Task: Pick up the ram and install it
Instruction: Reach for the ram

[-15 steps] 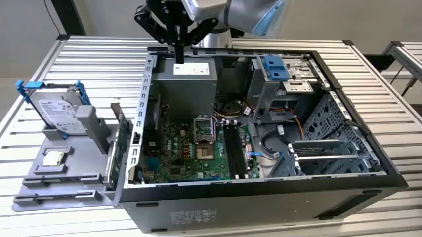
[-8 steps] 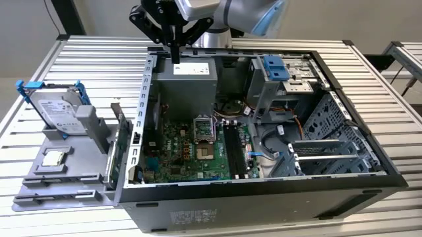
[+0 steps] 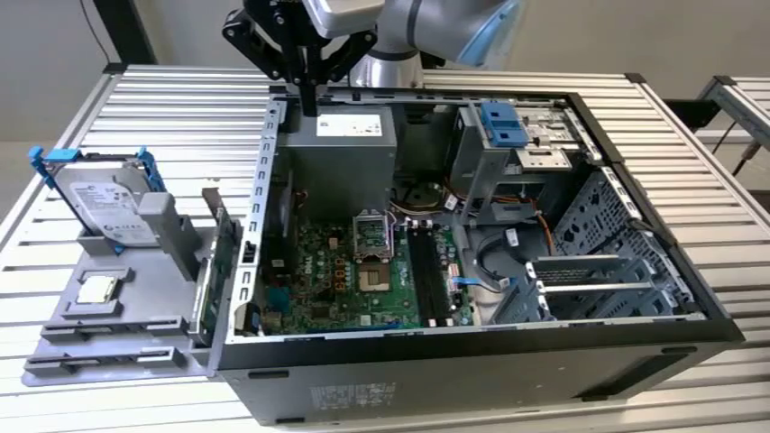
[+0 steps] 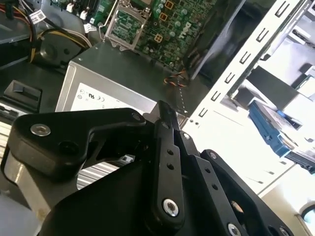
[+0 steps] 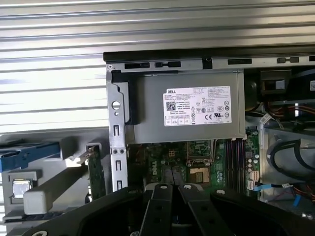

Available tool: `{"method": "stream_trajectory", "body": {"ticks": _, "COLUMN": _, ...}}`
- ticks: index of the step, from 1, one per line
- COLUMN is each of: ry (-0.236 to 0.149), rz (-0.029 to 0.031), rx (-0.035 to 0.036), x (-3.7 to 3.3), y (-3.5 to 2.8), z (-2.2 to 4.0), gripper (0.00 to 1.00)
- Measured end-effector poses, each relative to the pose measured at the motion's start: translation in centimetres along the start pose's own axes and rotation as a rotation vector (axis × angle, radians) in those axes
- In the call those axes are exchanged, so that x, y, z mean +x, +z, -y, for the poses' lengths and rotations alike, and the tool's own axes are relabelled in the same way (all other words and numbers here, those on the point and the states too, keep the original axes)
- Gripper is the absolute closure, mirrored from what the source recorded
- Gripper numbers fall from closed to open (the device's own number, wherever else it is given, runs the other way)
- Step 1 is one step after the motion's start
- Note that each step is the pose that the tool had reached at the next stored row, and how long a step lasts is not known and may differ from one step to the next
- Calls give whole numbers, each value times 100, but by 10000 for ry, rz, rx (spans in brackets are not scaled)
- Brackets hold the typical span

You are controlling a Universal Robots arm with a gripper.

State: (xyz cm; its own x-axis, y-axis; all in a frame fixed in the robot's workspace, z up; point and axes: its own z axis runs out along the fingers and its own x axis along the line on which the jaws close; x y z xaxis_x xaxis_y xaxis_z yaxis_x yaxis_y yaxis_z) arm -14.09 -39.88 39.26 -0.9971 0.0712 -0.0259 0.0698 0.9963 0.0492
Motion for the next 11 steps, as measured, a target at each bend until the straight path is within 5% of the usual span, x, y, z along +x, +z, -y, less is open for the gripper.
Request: {"method": "stream_trajectory", "body": {"ticks": 11, "ry": -2, "rz": 0, "rx": 0, "x": 177, "y": -5, "z": 12, "gripper": 100}}
